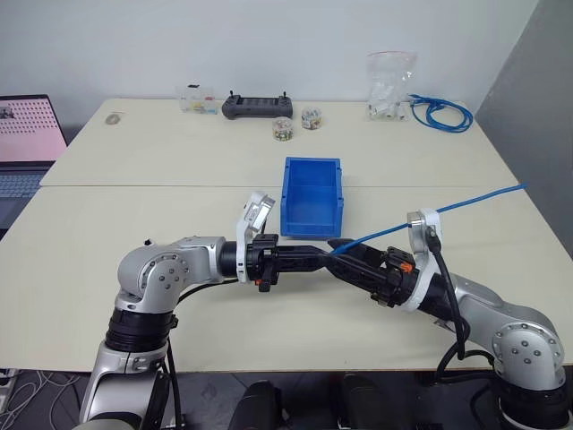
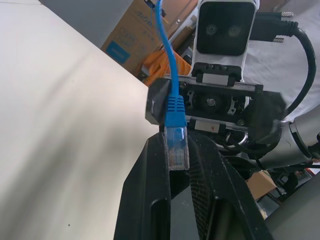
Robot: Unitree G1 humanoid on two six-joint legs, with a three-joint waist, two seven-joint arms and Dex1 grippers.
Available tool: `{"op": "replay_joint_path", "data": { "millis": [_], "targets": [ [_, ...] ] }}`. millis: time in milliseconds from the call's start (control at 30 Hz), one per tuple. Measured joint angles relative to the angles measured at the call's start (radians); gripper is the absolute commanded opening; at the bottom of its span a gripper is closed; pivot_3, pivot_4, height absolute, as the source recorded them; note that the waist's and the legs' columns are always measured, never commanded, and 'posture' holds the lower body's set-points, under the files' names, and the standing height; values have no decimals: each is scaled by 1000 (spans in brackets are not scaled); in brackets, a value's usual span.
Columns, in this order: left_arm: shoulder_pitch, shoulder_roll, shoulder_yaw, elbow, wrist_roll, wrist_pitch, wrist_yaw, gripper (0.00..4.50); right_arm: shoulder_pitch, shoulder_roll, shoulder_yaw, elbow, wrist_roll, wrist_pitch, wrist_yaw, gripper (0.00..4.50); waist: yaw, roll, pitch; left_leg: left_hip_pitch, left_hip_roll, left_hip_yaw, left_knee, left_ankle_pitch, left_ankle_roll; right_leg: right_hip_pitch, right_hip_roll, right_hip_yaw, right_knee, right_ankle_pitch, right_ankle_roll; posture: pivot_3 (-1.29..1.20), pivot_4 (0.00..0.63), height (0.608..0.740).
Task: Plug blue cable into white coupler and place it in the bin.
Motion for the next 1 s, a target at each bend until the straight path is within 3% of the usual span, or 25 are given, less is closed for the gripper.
{"op": "replay_joint_path", "data": {
  "millis": [300,600,667,1000],
  "targets": [
    [22,13,1,-19,-30,-8,-6,226,-4,-16,-1,23,43,-2,-23,241,0,0,0,0,0,0,0,0,0,0,0,0,0,0,0,0,150,740],
    [35,12,0,-22,-36,-36,-4,226,-17,-32,1,31,63,-2,-23,126,0,0,0,0,0,0,0,0,0,0,0,0,0,0,0,0,150,740],
    [38,10,-1,-23,-36,-43,-2,933,-18,-35,1,31,63,-2,-23,126,0,0,0,0,0,0,0,0,0,0,0,0,0,0,0,0,150,740],
    [67,37,2,-45,-25,-80,57,2942,-25,-44,26,42,59,-4,-5,113,-1,0,0,-1,0,1,-1,0,0,-1,0,1,0,0,0,0,150,740]
  ]
}}
